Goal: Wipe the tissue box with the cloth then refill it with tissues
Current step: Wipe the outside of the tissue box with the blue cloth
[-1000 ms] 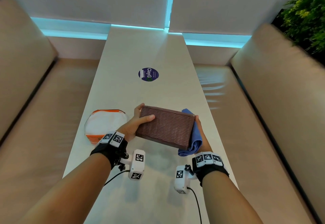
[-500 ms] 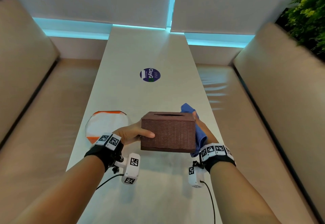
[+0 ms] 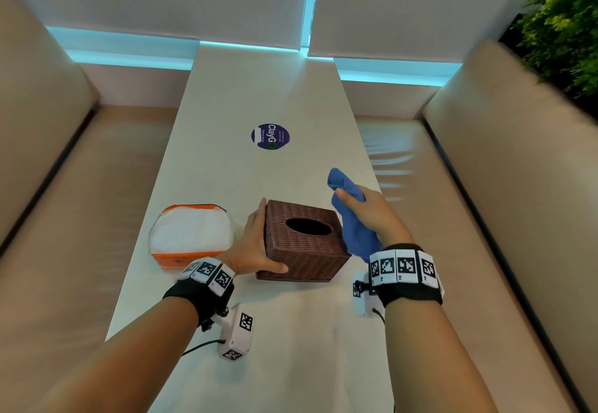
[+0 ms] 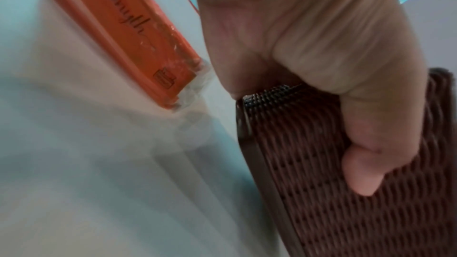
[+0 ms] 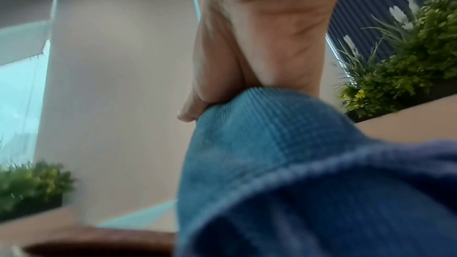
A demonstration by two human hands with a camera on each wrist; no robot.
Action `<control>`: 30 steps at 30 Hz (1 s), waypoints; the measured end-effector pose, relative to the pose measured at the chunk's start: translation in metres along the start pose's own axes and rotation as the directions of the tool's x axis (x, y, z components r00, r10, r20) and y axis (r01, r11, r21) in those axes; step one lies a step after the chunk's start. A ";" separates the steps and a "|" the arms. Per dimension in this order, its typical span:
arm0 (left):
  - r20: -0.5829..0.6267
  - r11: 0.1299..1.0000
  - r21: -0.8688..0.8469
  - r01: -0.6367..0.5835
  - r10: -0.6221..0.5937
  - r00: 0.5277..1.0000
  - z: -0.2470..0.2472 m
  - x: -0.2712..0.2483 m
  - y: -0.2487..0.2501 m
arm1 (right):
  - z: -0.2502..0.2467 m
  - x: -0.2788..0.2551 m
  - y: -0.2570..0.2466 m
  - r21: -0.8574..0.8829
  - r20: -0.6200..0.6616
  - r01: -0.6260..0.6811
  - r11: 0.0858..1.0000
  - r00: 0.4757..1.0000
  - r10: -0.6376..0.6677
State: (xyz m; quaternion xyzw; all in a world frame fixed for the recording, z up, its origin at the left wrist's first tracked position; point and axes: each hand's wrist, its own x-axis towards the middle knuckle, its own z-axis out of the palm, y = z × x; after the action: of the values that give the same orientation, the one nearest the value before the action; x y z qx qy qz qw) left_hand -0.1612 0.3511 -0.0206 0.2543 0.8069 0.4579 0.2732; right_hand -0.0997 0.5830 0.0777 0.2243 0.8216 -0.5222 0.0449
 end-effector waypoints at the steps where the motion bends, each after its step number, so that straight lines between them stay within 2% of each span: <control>1: 0.003 1.000 0.028 -0.004 0.004 1.000 0.000 0.000 0.002 | 0.002 0.000 -0.008 0.007 0.014 0.022 1.000 1.000 -0.022; 4: -0.027 0.998 0.056 -0.026 0.027 0.999 -0.002 0.001 0.004 | 0.021 0.002 -0.018 0.013 0.108 0.102 0.995 0.989 -0.103; 6: -0.026 0.996 0.077 -0.044 0.047 0.999 -0.003 0.002 0.003 | 0.041 0.006 -0.011 -0.080 0.152 0.084 0.993 0.986 -0.071; 8: -0.011 0.990 0.116 -0.073 0.075 0.997 -0.004 0.003 0.004 | 0.062 0.011 0.000 -0.199 0.137 0.055 0.979 0.990 -0.028; 11: -0.004 0.983 0.160 -0.091 0.093 0.996 -0.006 0.005 0.006 | 0.083 0.009 0.006 -0.398 0.139 0.168 0.902 0.983 -0.121; 15: -0.015 0.978 0.180 -0.110 0.115 0.993 -0.006 0.010 0.010 | 0.096 0.000 -0.005 -0.367 0.170 0.252 0.895 0.964 -0.202; 19: 0.002 0.983 0.163 -0.080 0.081 0.997 -0.003 0.011 0.008 | 0.109 -0.010 -0.004 -0.403 0.200 0.334 0.852 0.941 -0.274; 22: -0.018 0.985 0.115 -0.128 0.131 0.991 -0.002 0.010 0.008 | 0.100 0.003 0.002 -0.418 0.152 0.245 0.875 0.968 -0.198; 25: -0.028 0.987 0.079 -0.139 0.142 0.990 -0.001 0.009 0.009 | 0.086 0.015 0.004 -0.355 0.098 0.129 0.926 0.990 -0.100; 28: -0.022 0.993 0.035 -0.111 0.111 0.994 -0.004 0.012 0.007 | 0.079 0.009 0.003 -0.202 0.193 0.219 0.955 0.965 -0.180; 30: 0.008 0.999 -0.018 -0.036 0.037 0.999 -0.007 0.015 0.003 | 0.075 0.000 0.003 -0.113 0.286 0.276 0.955 0.929 -0.235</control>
State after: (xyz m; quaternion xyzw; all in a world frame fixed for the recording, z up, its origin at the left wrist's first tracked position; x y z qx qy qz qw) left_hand -0.1764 0.3578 -0.0181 0.2685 0.7969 0.4688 0.2703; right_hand -0.1104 0.5182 0.0413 0.0381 0.8671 -0.4855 0.1046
